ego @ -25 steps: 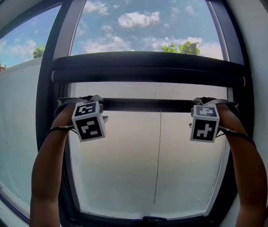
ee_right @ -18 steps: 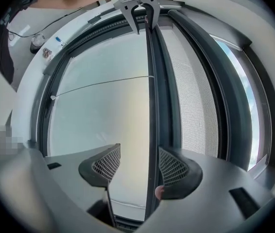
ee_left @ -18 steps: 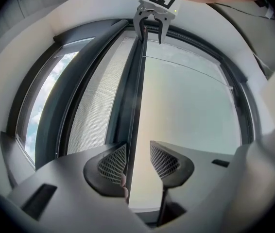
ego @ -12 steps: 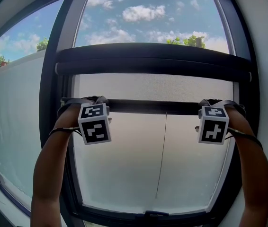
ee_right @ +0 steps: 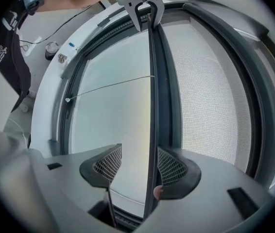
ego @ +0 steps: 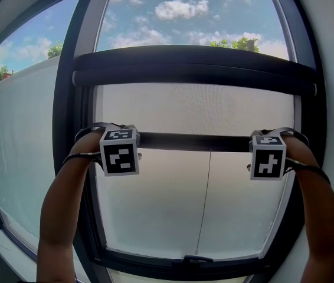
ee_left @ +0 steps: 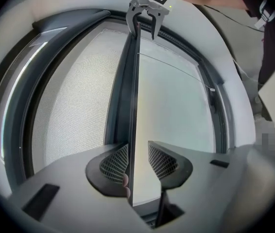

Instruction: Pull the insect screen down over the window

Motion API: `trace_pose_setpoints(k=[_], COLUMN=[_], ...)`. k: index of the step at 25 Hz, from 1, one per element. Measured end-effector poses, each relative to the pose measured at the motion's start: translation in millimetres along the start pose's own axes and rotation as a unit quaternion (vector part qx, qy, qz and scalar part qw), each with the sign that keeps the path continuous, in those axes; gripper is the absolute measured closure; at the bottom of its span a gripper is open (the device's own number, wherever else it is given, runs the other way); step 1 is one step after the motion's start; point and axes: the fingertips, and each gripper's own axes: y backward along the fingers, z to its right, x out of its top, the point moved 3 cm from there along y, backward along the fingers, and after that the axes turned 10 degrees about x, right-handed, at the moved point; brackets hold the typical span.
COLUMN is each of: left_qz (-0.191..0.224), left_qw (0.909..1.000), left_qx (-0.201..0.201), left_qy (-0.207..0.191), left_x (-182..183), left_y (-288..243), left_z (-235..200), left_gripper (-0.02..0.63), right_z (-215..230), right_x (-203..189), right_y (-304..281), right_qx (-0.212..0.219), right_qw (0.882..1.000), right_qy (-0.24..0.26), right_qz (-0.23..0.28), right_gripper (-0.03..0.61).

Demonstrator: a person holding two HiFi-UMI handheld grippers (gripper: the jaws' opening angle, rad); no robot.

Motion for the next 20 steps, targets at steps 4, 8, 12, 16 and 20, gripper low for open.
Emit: trace_pose_setpoints(k=[4, 8, 12, 16, 20], left_qz=[-0.001, 0.000, -0.011, -0.012, -0.010], left_qw=[0.9999, 0.9995, 0.9991, 0.9984, 0.9973], left_qx=[-0.015, -0.032, -0.042, -0.055, -0.072], left_qy=[-0.003, 0.000, -0.002, -0.001, 0.002], left_x=[-1, -2, -3, -5, -4], left_y=[-3, 2, 2, 0, -1], left_z=[15, 21, 26, 36, 46], left_gripper=[0.486, 0.489, 0.489, 0.489, 0.489], right_z=[-13, -20, -27, -35, -46], right_x=[1, -2, -3, -1, -2], right_y=[-6, -5, -11, -16, -21], right_qx=[0.024, 0.039, 0.062, 0.076, 0.096], right_qw=[1.000, 0.999, 0.998, 0.997, 0.995], right_qy=[-0.001, -0.013, -0.028, -0.024, -0.030], right_qz=[0.009, 0.009, -0.002, -0.002, -0.006], right_gripper=[0.344, 0.344, 0.344, 0.344, 0.344])
